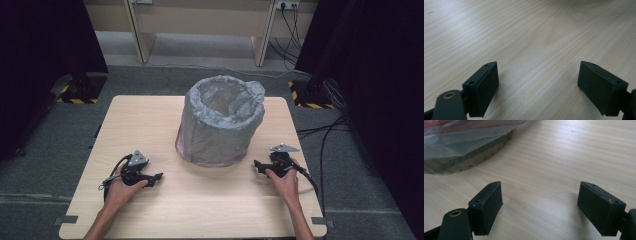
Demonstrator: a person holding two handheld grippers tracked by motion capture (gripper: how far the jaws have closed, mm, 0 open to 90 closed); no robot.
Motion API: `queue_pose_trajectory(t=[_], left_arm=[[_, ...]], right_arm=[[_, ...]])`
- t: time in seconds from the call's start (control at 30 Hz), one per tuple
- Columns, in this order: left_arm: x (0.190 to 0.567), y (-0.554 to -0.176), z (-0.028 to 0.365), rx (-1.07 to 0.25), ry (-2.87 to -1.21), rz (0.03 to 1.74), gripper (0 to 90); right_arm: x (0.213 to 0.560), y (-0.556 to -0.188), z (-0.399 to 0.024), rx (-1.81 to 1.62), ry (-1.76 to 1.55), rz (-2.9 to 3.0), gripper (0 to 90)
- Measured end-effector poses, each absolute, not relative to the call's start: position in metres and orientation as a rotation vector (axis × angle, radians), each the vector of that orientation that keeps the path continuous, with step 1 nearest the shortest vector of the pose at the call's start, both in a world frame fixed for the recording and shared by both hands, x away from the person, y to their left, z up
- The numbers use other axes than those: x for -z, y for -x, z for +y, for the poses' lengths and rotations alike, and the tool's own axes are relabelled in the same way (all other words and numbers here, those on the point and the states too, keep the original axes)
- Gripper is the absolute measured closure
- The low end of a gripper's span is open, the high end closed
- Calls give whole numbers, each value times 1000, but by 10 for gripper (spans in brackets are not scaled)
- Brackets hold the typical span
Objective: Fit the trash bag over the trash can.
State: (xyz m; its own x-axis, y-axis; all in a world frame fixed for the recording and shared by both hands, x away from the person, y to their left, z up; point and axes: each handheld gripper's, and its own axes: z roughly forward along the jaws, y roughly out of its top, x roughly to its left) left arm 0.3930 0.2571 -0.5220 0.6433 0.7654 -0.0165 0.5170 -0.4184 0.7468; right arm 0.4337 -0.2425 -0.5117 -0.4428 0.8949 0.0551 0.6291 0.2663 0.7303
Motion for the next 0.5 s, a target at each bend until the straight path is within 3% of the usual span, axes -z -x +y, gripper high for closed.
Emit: queue_pose_trajectory(t=[0.5], left_arm=[[522,-392,257,-425,-2113,994,163]], right_arm=[[514,-410,-242,-931,-1353,2166,187]])
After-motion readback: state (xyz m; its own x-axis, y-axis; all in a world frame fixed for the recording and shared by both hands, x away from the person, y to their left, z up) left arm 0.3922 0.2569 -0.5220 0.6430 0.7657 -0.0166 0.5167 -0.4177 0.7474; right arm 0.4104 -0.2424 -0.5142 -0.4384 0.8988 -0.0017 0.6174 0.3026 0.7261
